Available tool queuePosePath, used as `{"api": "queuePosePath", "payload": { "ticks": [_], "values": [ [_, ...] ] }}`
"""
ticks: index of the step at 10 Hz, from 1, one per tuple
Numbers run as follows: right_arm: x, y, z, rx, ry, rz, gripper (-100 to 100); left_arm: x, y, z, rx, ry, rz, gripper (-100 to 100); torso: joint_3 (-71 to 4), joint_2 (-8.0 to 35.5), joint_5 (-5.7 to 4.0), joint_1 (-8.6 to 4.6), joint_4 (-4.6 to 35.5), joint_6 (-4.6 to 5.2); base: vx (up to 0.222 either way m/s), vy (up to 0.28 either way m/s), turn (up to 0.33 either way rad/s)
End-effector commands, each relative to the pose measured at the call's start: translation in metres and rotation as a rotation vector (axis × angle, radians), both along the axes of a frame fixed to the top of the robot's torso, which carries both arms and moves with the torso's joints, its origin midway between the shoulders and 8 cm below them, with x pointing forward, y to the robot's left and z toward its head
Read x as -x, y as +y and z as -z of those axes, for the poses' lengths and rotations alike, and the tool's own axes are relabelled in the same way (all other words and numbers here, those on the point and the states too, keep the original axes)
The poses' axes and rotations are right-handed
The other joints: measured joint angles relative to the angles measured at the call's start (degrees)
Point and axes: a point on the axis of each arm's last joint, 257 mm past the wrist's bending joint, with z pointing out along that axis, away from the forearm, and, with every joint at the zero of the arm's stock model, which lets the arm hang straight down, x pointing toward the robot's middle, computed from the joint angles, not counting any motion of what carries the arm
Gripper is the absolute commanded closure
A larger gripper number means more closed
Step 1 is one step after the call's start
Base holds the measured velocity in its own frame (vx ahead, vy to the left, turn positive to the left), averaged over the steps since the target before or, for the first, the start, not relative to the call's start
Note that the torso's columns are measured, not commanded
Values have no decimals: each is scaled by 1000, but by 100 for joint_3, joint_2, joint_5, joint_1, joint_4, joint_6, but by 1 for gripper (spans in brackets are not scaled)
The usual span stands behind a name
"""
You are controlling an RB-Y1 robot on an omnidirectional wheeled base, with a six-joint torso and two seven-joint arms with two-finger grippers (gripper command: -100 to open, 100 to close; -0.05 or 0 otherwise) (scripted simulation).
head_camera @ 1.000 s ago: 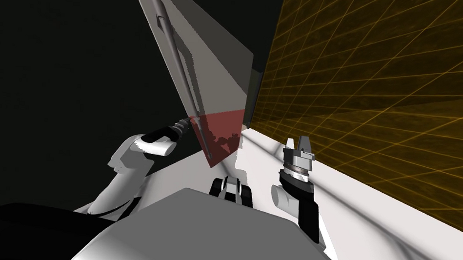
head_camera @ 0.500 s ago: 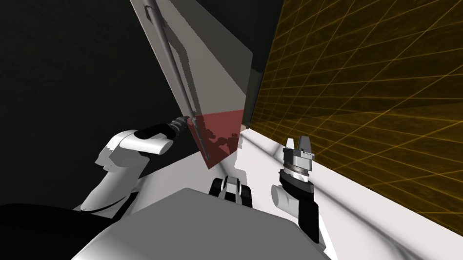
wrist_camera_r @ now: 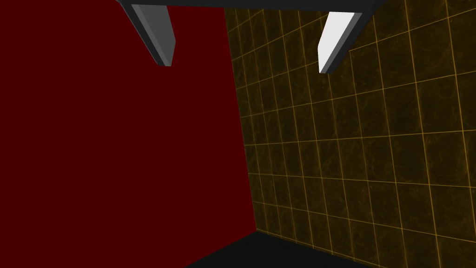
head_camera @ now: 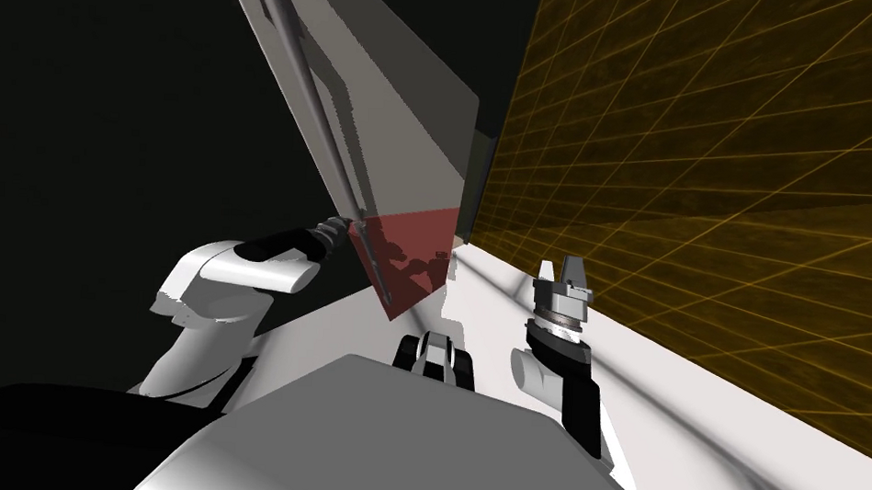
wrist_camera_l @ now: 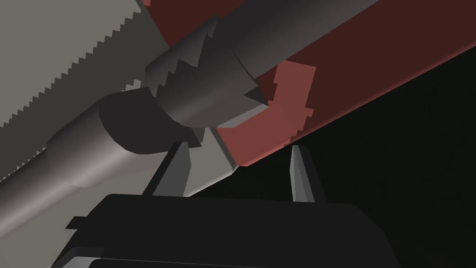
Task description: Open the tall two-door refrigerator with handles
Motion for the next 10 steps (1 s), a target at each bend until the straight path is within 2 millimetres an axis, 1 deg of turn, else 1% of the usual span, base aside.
{"api": "queuePosePath", "payload": {
  "ticks": [1,2,3,4,6,7,8,10],
  "values": [
    [0,0,0,0,0,0,0,5,-17,-23,-32,-44,32,-100,-1,-2,-3,-11,-2,2,9,-11,-4],
    [0,0,0,0,0,0,0,7,-22,-27,-39,-51,39,-100,1,2,-8,-20,1,1,9,-11,1],
    [0,0,0,0,0,0,0,4,-14,-12,-22,-20,17,-100,-2,-3,-5,-16,-3,2,-9,3,45],
    [0,0,0,0,0,0,0,-1,-6,-4,-5,-11,6,-100,0,-1,6,5,-5,-10,-2,42,46],
    [0,0,0,0,0,0,0,-6,1,1,8,-11,-1,-100,-6,-9,16,40,-3,-12,17,59,-10],
    [0,0,0,0,0,0,0,-3,0,11,15,18,-3,-100,-27,-32,17,59,-5,-16,-16,18,25],
    [0,0,0,0,0,0,0,-1,-6,-4,-5,-11,6,100,-25,-32,25,60,-10,-25,-6,-22,-30],
    [0,0,0,0,0,0,0,5,-12,-8,-18,-10,12,100,15,4,53,63,-20,-47,5,-47,7]
  ]
}}
